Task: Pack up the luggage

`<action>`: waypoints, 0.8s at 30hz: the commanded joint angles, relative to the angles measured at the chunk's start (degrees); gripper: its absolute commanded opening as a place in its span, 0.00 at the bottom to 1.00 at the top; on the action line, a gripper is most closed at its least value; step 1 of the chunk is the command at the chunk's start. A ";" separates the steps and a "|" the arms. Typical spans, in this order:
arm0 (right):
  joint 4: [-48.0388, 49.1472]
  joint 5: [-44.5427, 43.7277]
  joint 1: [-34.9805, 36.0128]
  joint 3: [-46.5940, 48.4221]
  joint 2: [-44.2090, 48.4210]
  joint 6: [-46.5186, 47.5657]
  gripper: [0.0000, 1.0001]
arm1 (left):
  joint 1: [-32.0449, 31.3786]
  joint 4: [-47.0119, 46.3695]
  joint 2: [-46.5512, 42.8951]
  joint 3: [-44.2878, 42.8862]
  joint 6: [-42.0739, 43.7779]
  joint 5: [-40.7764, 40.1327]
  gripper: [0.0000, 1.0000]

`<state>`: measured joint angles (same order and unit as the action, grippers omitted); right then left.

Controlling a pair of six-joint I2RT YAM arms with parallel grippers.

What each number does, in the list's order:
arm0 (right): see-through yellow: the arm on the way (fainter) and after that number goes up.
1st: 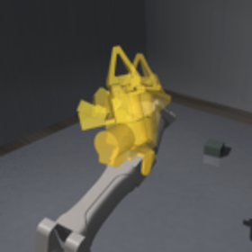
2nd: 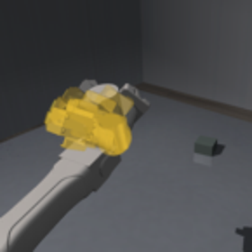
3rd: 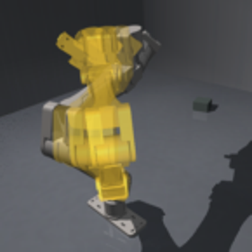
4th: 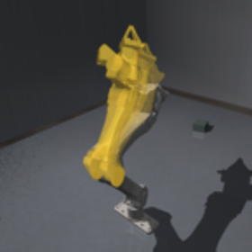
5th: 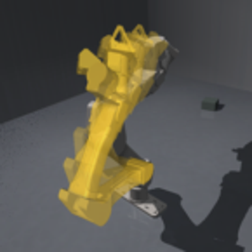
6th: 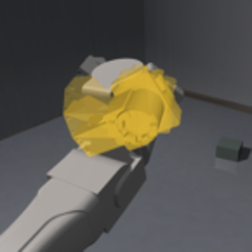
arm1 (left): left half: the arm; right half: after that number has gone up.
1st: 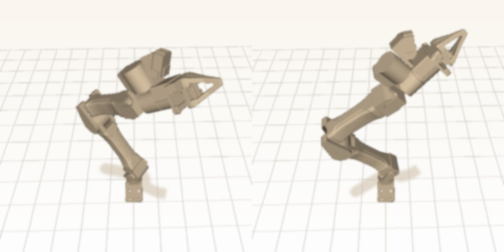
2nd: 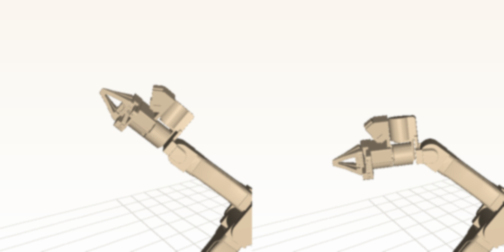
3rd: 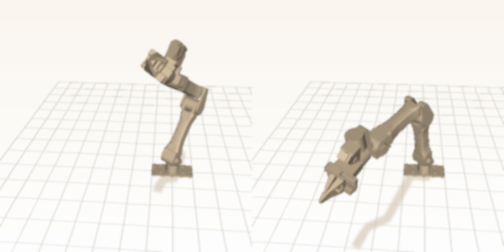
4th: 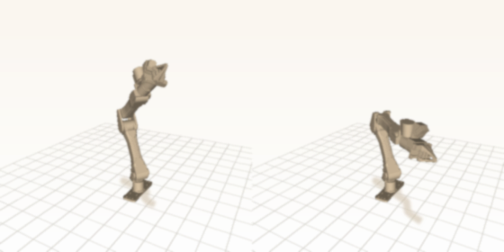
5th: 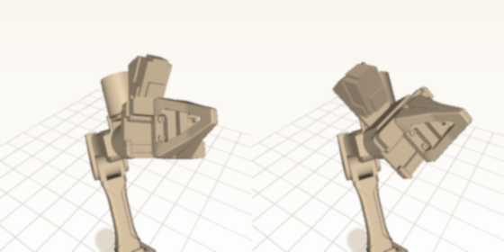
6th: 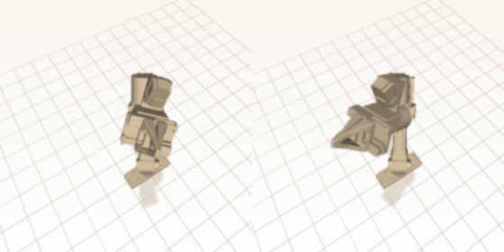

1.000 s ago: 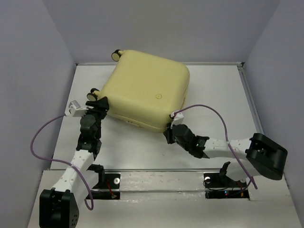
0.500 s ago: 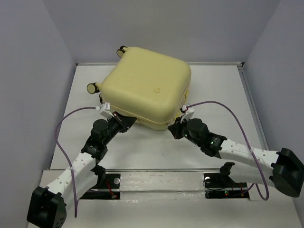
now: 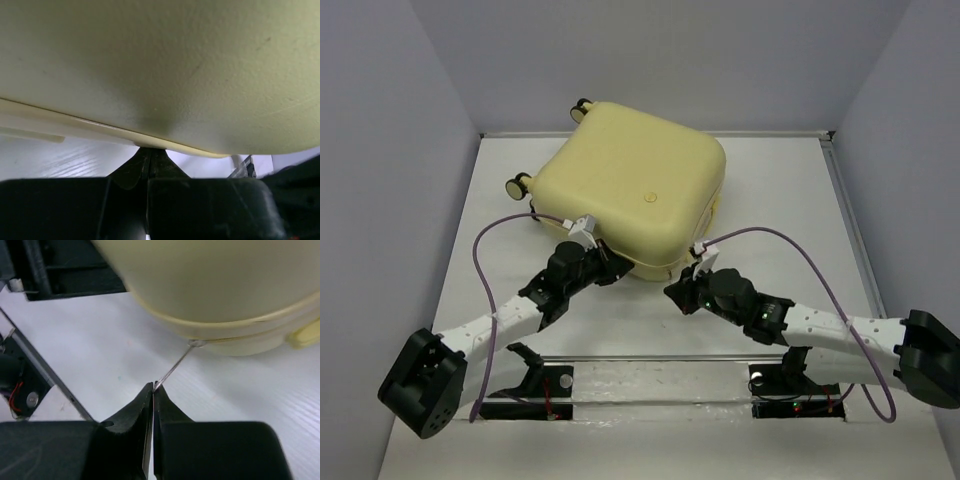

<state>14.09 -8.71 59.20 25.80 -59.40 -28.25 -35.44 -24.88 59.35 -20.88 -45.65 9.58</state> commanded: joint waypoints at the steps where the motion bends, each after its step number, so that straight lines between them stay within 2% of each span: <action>1: 5.34 1.07 6.80 5.48 -0.54 1.62 0.07 | -1.82 -9.04 3.31 -6.79 1.26 -1.06 0.06; 6: 7.52 0.00 8.74 9.35 -6.50 2.32 0.07 | -3.40 -11.58 7.17 -9.44 1.09 -1.50 0.06; 7: 11.62 1.31 9.78 10.75 -9.13 2.24 0.07 | -3.93 -12.37 8.92 -9.61 0.83 -1.24 0.06; 8: 12.62 1.59 11.01 15.46 -15.51 3.37 0.07 | -4.19 -13.43 9.81 -10.05 0.56 -0.89 0.06; 10: 9.93 -1.82 14.61 21.19 -20.82 5.48 0.07 | -4.64 -13.96 11.92 -10.40 0.39 -0.36 0.06; 12: 6.85 -6.72 15.33 24.46 -22.08 6.54 0.07 | -4.55 -14.14 11.23 -9.97 0.47 -0.53 0.06; 15: 2.98 -13.24 14.55 18.87 -15.51 4.44 0.07 | -4.64 -12.65 8.42 -8.47 1.35 -1.49 0.06; 16: -1.73 -14.13 12.97 15.11 -9.74 3.74 0.07 | -4.55 -10.99 6.50 -7.78 2.05 -2.54 0.06; 17: -3.61 -13.27 9.30 13.33 -6.81 2.42 0.12 | -4.64 -10.54 5.69 -7.25 2.05 -2.99 0.06; 18: -4.85 -12.65 7.61 11.48 -0.87 2.32 0.17 | -4.55 -10.45 4.82 -6.89 2.05 -3.08 0.06; 20: -7.57 -11.95 4.27 6.56 4.35 2.15 0.27 | -4.64 -10.19 3.32 -6.01 1.71 -2.82 0.06; 21: -8.37 -10.64 1.13 5.50 6.29 2.58 0.38 | -4.64 -10.10 2.97 -5.92 1.62 -2.90 0.06; 24: -9.43 -9.40 -2.32 2.42 10.17 4.16 0.43 | -4.55 -10.10 3.05 -5.57 1.53 -2.73 0.06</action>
<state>9.15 -18.26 60.51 31.83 -51.86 -25.47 -40.10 -31.64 63.35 -27.14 -45.06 8.16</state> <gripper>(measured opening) 0.407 0.069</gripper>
